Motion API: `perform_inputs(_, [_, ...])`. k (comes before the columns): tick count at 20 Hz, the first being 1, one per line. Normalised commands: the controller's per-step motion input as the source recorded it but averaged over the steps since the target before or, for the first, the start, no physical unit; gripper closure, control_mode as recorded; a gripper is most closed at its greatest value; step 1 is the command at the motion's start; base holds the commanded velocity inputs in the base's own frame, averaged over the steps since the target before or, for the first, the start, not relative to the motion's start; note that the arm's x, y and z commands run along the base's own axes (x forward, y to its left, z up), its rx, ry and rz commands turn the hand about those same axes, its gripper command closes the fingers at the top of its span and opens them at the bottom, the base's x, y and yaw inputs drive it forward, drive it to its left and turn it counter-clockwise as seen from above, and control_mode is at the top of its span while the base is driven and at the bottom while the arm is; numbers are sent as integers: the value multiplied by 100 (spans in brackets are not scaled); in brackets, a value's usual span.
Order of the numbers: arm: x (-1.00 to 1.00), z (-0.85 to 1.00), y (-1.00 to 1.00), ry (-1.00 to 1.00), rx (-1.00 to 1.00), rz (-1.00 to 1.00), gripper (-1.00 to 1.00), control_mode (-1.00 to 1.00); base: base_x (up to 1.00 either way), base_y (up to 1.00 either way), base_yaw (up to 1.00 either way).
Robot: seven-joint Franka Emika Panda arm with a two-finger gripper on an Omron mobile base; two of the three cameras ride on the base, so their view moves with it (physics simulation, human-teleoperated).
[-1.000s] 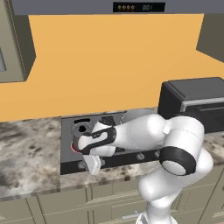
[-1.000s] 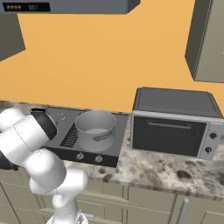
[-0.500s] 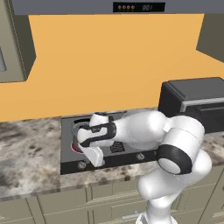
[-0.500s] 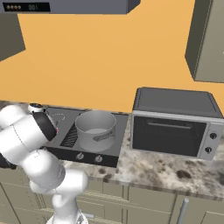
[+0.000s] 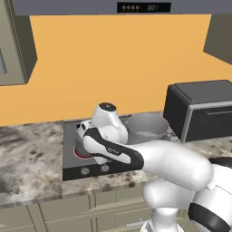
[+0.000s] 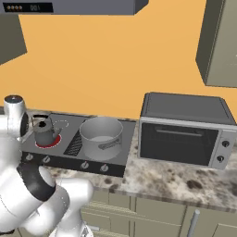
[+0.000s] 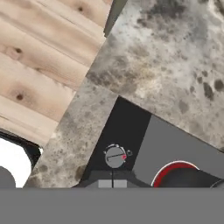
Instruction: Pick the kettle from the counter and place it on a stove burner. Then turn the burner on.
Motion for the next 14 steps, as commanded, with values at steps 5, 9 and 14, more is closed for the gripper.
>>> perform_inputs(5, [-97,89,-50,-36,13,-2,100,-100,0,0,0])
perform_inputs(9, [-100,74,-100,-30,31,-4,100,-100,0,0,0])
perform_inputs(14, [-100,13,-100,-21,28,-15,100,-100,0,0,0])
